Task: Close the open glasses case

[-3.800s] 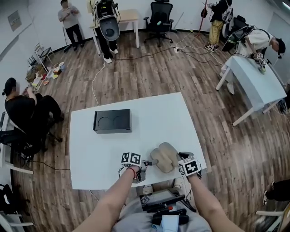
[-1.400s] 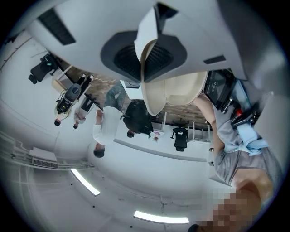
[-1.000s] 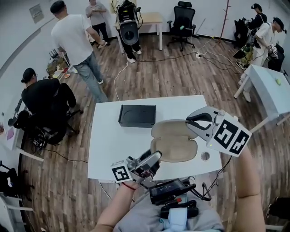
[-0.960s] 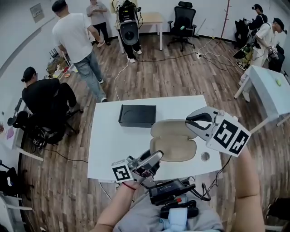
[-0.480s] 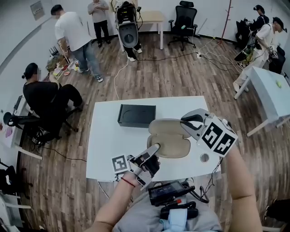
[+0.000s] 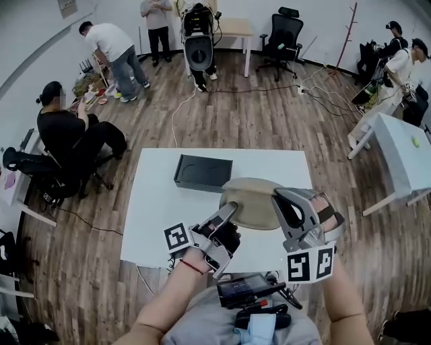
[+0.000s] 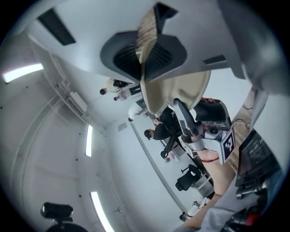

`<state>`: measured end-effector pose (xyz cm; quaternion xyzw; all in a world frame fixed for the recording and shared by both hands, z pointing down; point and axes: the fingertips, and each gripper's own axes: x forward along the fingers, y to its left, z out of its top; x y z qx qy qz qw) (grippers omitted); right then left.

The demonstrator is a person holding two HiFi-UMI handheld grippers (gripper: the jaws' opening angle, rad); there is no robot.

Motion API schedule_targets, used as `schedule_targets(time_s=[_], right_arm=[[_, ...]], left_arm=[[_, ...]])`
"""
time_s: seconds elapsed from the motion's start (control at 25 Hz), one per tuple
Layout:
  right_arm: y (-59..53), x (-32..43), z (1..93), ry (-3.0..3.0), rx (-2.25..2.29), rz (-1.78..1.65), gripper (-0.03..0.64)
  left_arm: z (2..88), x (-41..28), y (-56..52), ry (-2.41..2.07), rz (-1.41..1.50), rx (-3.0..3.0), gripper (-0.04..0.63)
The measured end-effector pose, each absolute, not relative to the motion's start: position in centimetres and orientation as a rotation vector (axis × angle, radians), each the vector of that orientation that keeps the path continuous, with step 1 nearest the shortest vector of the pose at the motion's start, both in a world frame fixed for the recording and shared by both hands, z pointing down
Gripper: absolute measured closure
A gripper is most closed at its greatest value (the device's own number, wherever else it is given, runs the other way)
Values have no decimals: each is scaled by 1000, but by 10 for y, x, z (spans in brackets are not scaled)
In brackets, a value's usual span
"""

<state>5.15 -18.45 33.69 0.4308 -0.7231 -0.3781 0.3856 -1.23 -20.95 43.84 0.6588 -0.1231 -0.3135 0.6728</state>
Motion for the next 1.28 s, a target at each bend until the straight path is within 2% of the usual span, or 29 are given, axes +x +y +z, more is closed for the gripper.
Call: schedule_targets(time_s=[0.48,1.28], right_arm=[[-145,46,330,-1620,1150,-1342,572],[-135,46,347,-1879,872,-1189,571]], left_arm=[[411,-4,-204,-293,-774,1407,476],[396,-6,-209,-312,-793,1403,476]])
